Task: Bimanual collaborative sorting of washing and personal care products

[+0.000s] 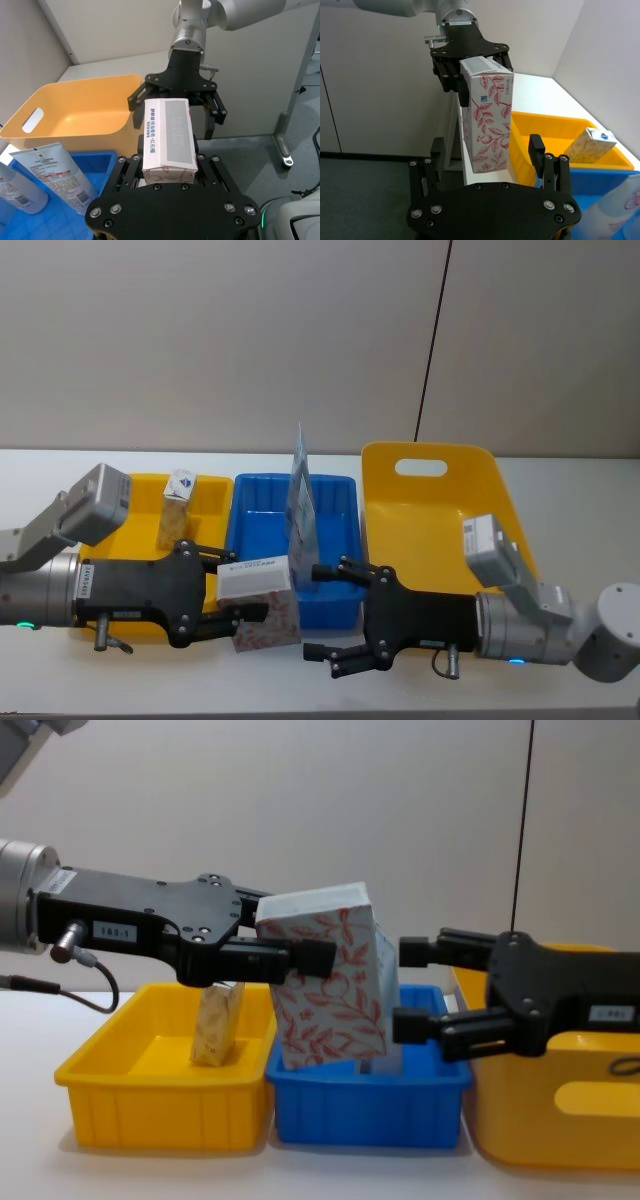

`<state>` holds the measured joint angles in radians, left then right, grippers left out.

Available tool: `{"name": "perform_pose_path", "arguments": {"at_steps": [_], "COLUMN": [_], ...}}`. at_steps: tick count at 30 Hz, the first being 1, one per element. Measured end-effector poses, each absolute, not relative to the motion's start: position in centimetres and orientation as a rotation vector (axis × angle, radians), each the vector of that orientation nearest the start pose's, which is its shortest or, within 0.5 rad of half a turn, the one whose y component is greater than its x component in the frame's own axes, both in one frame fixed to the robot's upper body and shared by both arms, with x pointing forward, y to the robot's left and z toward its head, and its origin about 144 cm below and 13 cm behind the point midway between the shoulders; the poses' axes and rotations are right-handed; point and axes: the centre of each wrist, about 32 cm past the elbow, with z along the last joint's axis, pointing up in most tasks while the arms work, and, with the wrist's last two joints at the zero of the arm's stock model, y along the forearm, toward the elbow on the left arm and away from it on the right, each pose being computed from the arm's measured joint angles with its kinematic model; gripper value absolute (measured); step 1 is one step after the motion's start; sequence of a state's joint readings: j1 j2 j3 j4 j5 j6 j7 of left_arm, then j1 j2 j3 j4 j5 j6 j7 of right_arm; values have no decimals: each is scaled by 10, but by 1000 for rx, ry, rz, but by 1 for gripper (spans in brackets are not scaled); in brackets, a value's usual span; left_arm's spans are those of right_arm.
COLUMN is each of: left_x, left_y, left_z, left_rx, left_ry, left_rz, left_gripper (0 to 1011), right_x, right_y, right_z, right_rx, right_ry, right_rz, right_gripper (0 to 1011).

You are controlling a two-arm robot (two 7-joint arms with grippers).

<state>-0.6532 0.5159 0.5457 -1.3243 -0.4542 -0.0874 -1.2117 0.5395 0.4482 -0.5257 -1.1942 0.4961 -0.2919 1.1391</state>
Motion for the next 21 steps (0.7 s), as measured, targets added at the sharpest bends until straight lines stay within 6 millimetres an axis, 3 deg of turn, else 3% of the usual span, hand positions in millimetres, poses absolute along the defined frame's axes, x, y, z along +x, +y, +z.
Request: {"name": "perform_pose_path", "arguments": {"at_steps": [21], "left_x": [594], "left_y": [270], "left_z": [1282], "left_rx": [172], "left_ry": [-300], "left_rz": [39], "left_gripper": [392], "right_x": [597], "right_y": [-239], "right_z": [1194], "right_rx": [-32], "right_ry": [-305], "right_rz": [-128], "right_gripper": [1002]}}
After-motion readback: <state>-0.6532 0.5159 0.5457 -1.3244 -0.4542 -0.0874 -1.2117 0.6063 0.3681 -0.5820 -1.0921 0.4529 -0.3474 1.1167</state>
